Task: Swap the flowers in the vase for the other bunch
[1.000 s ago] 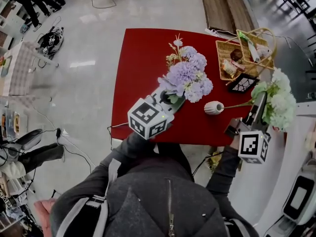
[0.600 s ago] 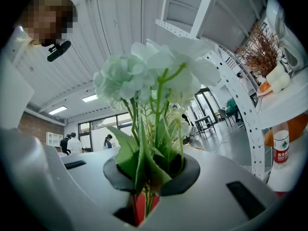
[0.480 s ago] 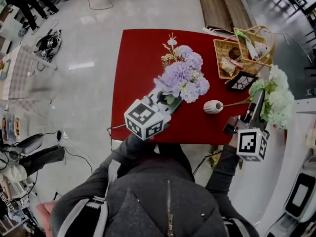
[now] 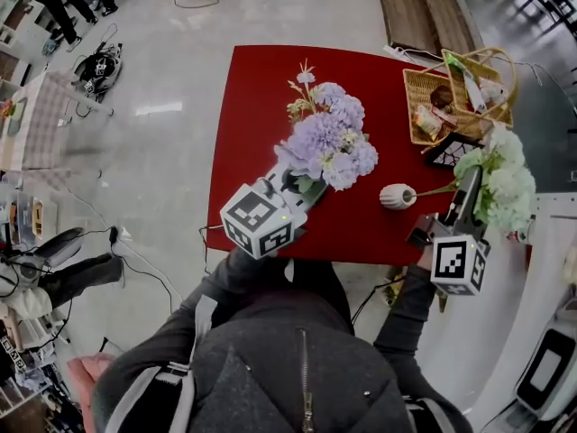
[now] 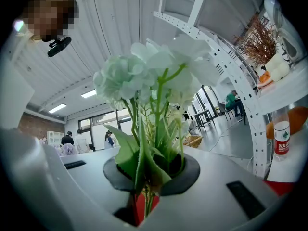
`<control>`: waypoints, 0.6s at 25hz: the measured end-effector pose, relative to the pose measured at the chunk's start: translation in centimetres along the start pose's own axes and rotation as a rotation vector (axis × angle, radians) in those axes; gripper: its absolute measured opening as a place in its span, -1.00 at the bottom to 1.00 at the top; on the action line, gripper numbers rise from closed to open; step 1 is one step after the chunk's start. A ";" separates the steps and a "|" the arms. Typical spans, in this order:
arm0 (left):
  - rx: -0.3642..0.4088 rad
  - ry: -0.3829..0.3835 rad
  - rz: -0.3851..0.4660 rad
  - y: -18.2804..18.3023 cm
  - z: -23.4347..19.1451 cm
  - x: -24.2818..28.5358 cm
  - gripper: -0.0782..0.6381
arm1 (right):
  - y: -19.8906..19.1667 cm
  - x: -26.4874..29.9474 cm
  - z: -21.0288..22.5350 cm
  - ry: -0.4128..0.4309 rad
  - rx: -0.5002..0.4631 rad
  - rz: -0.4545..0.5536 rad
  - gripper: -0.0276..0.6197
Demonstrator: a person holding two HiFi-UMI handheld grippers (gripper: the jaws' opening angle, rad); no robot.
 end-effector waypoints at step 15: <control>-0.021 0.054 -0.027 -1.3 -0.7 -0.3 -0.61 | -3.0 -0.2 0.9 -0.008 0.029 -0.071 -0.73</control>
Point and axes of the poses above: the fingertips, and each gripper's own axes: x forward along the fingers, z to its right, y out of its top, the point moved 5 cm from there along -x, backward along the fingers, and after that the axes turned 14 degrees about z, right-handed, at the moved point
